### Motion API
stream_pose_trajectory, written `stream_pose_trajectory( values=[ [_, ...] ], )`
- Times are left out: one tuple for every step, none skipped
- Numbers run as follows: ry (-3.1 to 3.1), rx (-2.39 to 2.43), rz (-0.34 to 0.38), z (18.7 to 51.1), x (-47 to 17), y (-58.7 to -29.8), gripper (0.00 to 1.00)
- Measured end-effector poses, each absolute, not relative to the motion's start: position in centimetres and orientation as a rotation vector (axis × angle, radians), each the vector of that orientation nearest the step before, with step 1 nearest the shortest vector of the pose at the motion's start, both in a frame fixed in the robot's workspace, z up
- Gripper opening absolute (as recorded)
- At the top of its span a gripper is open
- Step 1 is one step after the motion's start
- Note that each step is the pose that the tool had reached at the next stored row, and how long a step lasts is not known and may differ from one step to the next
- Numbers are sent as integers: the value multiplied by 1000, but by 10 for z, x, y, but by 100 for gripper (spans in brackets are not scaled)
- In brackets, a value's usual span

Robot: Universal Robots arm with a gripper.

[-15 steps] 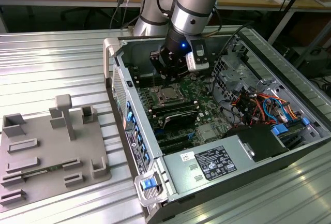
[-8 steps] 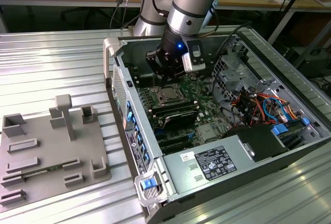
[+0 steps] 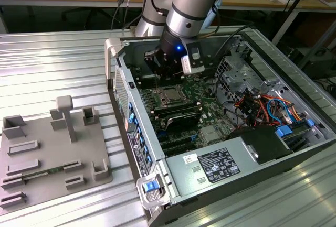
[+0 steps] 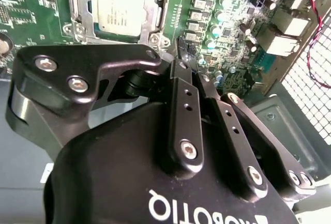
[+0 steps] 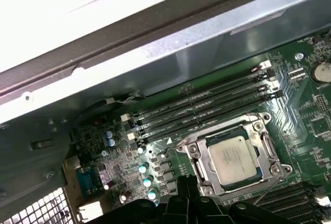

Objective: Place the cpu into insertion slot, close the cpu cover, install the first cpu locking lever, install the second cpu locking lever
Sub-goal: 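Install the first cpu locking lever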

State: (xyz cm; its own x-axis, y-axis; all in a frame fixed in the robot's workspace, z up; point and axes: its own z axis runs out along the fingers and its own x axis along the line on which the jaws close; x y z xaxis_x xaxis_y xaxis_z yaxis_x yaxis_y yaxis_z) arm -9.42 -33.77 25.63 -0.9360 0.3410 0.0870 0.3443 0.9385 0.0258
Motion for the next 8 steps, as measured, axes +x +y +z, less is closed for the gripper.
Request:
stream_pose_trajectory(
  values=[
    [-3013, -531, -62, 256, -96, -338, 11],
    [-3014, -528, -62, 256, -98, -338, 11],
    [-3015, -520, -62, 256, -101, -338, 11],
    [-3017, -512, -62, 256, -102, -338, 11],
    [-3019, -508, -62, 255, -102, -338, 11],
    [-3024, -499, -62, 255, -102, -338, 11],
    [-3028, -487, -62, 255, -102, -338, 11],
    [-3041, -456, -63, 254, -102, -338, 11]
  ],
)
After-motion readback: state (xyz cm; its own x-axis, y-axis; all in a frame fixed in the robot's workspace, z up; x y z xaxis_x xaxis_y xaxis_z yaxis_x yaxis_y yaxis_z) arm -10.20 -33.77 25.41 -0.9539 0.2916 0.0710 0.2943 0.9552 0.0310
